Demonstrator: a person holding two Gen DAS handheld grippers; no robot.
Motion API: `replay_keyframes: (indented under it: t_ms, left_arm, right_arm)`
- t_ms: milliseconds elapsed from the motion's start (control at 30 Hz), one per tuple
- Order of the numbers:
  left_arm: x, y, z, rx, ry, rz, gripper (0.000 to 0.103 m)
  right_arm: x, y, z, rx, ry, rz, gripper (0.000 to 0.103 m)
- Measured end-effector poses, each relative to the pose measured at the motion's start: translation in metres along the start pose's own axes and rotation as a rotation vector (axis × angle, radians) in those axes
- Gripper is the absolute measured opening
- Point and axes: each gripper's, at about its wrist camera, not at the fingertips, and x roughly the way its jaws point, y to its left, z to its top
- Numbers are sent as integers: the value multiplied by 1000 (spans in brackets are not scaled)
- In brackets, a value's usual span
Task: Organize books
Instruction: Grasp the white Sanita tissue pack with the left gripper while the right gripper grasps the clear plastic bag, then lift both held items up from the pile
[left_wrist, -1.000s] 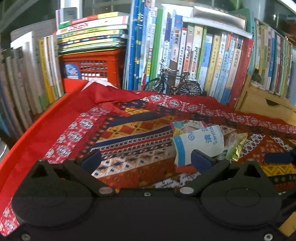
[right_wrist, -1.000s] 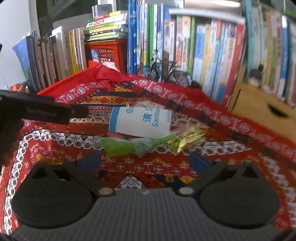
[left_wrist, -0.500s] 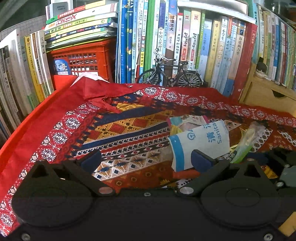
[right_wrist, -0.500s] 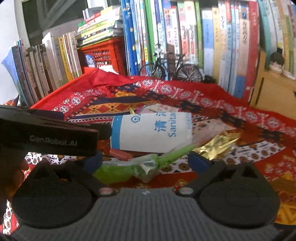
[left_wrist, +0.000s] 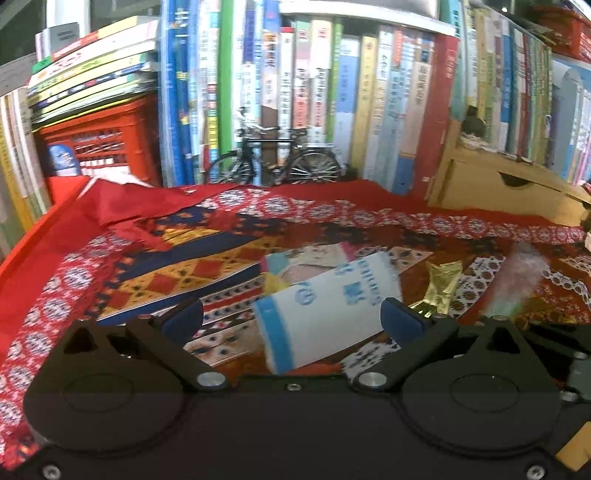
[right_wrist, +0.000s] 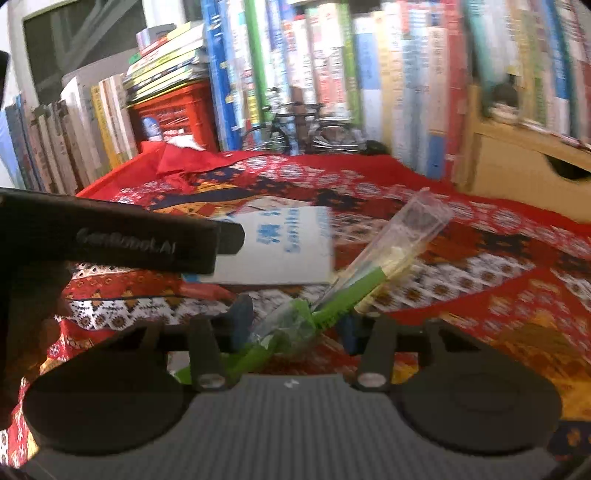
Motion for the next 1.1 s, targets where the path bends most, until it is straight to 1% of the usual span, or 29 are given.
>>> replay_keyframes:
  t_ms: [67, 200, 300, 333, 400, 500, 633, 800, 833, 933, 1100]
  left_arm:
    - [8, -6, 1, 12, 9, -9, 99]
    - [24, -11, 2, 11, 45, -30, 93]
    - [32, -10, 1, -20, 60, -12, 92]
    - [33, -9, 0, -30, 57, -4, 90]
    - [33, -8, 0, -43, 45, 7, 80]
    - [28, -9, -1, -33, 26, 9, 70]
    - [18, -14, -4, 14, 2, 13, 60]
    - [7, -16, -10, 33, -22, 8, 50]
    - [5, -16, -11, 34, -22, 3, 49]
    - [0, -15, -13, 37, -17, -15, 41]
    - [-13, -19, -18, 66, -34, -60, 25]
  right_arm:
    - [-14, -9, -5, 11, -6, -22, 52]
    - [-36, -16, -15, -14, -17, -48, 52]
    - [-44, -18, -21, -43, -13, -47, 53]
    - [-44, -18, -22, -54, -6, -45, 53]
    - [-44, -15, -22, -85, 2, -53, 53]
    - [-48, -14, -22, -121, -11, -60, 53]
    - [-50, -11, -21, -143, -25, -65, 53]
    - [-50, -7, -20, -154, -34, -59, 53]
    - [-50, -7, -20, -159, -34, -55, 53]
    - [-51, -6, -22, -162, -32, -47, 53]
    - [-52, -5, -25, -170, -24, -38, 53]
